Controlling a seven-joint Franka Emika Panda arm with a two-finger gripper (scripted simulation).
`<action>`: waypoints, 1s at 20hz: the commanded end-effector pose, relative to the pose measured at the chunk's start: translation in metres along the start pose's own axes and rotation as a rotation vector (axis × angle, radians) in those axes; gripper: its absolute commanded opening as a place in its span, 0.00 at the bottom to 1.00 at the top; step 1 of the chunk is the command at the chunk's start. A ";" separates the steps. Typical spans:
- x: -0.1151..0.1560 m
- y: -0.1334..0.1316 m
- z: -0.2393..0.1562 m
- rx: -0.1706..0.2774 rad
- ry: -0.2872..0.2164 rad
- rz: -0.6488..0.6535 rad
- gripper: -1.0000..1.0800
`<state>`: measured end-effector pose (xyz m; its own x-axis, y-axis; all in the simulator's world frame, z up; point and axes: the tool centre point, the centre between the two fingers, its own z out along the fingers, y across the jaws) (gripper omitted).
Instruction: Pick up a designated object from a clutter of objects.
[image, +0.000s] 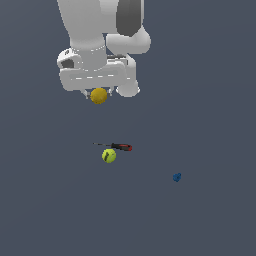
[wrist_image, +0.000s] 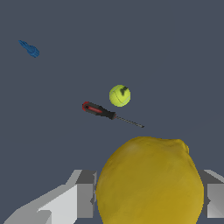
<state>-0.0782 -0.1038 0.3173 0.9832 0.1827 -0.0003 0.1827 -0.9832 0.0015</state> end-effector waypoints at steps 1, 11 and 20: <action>0.002 0.001 -0.024 0.001 0.000 -0.001 0.00; 0.010 0.005 -0.091 0.001 0.000 -0.001 0.00; 0.014 0.006 -0.110 0.001 0.000 -0.001 0.00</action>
<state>-0.0642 -0.1074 0.4254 0.9829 0.1841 -0.0002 0.1841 -0.9829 0.0002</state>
